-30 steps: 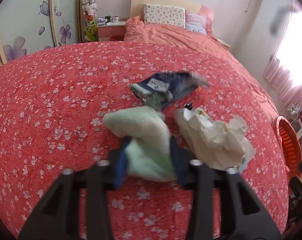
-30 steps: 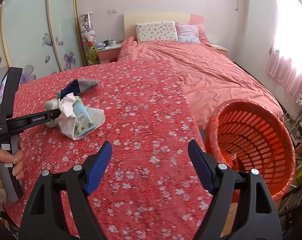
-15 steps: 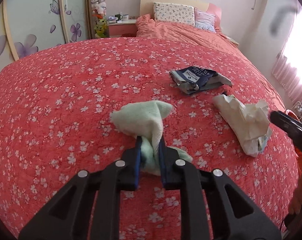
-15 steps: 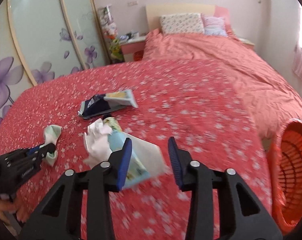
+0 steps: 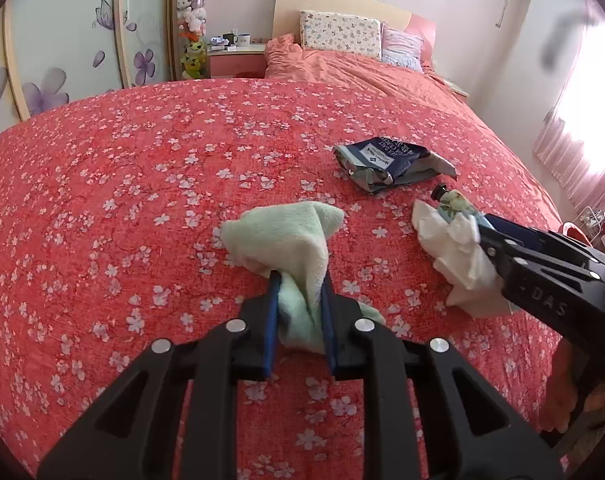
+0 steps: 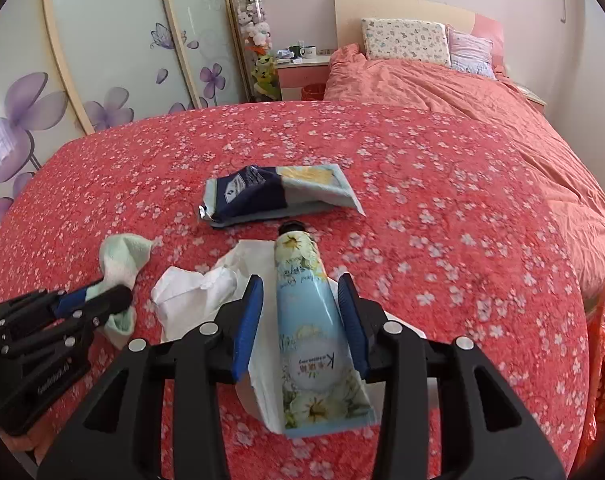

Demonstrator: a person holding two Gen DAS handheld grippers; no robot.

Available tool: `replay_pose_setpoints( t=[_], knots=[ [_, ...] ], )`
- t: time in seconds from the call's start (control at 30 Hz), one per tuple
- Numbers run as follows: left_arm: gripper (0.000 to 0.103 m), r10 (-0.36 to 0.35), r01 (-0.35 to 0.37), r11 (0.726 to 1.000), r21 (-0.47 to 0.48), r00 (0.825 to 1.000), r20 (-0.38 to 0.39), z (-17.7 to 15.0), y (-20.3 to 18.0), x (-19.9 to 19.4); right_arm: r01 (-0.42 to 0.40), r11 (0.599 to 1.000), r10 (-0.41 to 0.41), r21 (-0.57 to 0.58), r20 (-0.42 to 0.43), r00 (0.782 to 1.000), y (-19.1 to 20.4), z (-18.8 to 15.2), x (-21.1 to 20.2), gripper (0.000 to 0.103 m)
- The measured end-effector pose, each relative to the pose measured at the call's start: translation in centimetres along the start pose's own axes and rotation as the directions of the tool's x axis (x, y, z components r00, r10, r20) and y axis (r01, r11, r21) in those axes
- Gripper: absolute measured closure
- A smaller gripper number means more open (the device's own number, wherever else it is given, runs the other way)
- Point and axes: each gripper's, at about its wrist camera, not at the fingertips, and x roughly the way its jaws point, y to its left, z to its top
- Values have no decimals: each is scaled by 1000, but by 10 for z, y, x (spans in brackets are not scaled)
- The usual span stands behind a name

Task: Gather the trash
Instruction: 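Grasp the blue lotion tube with the right tool while the left tool holds the cloth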

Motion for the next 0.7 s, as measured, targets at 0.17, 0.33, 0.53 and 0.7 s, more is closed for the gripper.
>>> replay_pose_setpoints(
  t=[0.17,0.33,0.53,0.7],
  knots=[
    [82,-11,11,1000,-7,1000,0,1,8,0,-25,999,25,39,-7,1000,-4,1,5,63],
    [81,-12,12,1000,-3,1000,1,2,12,0,-24,997,25,69,-10,1000,-14,-1,2,74],
    [66,-29,28,1000,-5,999,-26,12,7,2,-15,998,16,67,-7,1000,-19,-6,-2,74],
    [86,-21,21,1000,19,1000,-20,17,-1,5,-1,996,1,84,4,1000,-24,-9,-9,75]
  ],
)
